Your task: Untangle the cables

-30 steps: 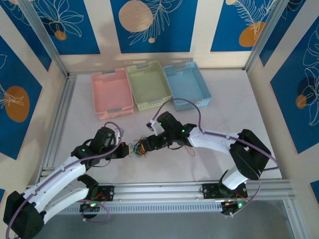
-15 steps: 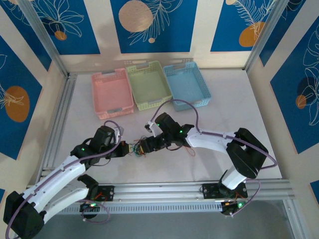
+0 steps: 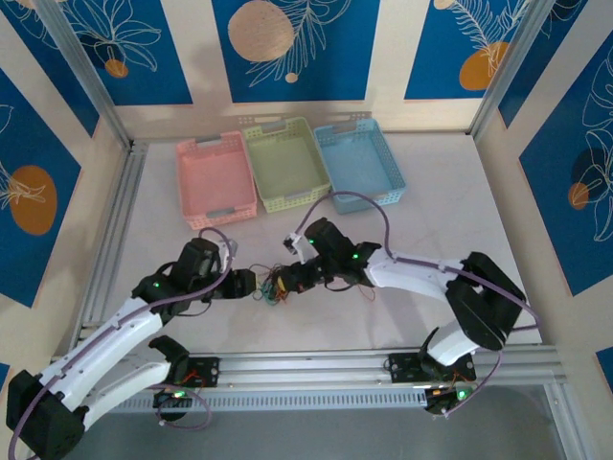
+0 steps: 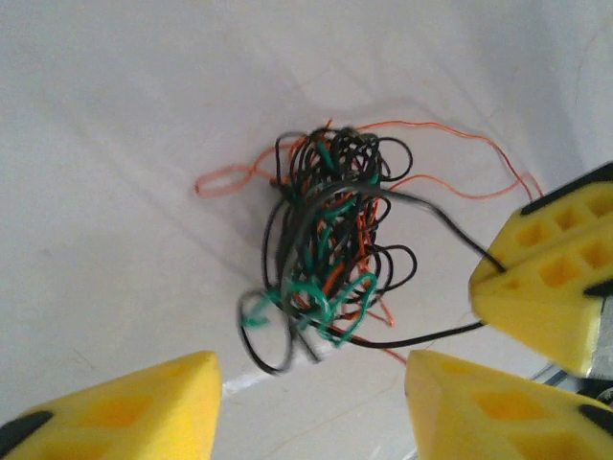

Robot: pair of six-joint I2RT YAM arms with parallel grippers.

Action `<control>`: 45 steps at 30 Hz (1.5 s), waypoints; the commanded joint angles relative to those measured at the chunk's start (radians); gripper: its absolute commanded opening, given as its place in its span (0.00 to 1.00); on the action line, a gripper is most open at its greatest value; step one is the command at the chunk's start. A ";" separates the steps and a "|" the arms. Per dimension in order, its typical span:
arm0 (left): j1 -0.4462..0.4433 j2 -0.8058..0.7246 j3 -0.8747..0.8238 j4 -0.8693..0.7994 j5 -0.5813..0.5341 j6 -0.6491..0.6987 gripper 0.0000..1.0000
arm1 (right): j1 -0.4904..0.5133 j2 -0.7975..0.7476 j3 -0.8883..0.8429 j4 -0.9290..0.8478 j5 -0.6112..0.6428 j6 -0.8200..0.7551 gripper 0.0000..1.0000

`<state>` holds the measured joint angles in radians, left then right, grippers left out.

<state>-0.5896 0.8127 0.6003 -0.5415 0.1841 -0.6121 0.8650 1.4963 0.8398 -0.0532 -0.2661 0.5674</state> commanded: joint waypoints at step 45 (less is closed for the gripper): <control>-0.192 0.307 -0.077 0.398 0.097 -0.050 0.06 | -0.266 0.031 -0.120 0.220 -0.193 0.238 0.00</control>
<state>-0.7719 1.1545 0.5301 -0.1162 0.3008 -0.6605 0.6018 1.5135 0.7166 0.1654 -0.4385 0.7944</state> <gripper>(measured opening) 0.086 0.051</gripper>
